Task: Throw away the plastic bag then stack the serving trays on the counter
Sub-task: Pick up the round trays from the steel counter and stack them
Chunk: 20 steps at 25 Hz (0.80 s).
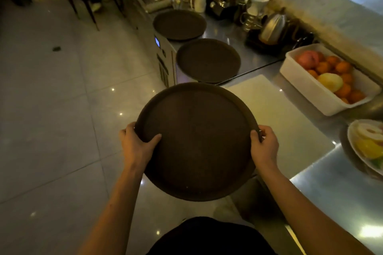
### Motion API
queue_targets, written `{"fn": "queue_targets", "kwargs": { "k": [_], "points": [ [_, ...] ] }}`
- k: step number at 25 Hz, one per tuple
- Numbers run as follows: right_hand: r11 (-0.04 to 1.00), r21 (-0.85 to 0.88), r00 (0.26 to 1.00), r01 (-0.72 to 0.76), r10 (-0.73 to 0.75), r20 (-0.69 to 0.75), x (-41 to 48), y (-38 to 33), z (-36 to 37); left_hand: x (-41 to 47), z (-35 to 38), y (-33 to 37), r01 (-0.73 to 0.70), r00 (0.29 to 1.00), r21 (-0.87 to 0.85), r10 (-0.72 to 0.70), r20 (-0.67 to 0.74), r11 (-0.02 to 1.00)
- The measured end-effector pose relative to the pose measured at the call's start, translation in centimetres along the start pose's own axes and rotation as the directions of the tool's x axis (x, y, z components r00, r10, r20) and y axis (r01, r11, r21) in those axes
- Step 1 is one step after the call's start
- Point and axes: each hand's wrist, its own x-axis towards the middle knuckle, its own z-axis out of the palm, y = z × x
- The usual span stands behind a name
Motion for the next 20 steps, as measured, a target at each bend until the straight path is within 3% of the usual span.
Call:
{"fn": "queue_targets", "kwargs": {
  "k": [7,13,20],
  "points": [
    [1.0,-0.005,0.998,-0.027,0.028,0.049,5.1,-2.2,5.9,6.6,0.4,-2.1,0.119,0.993,-0.097,-0.121,-0.014,0.988],
    [0.994,0.031,0.993,-0.104,0.102,0.067,12.6,-2.9,9.7,14.0,2.9,1.4,0.093,0.995,-0.054,-0.091,0.034,0.994],
    [0.987,0.047,0.988,-0.156,0.157,-0.011,20.0,-4.2,12.2,23.8,7.7,6.7,0.015,0.995,0.029,-0.018,0.094,0.999]
  ]
}}
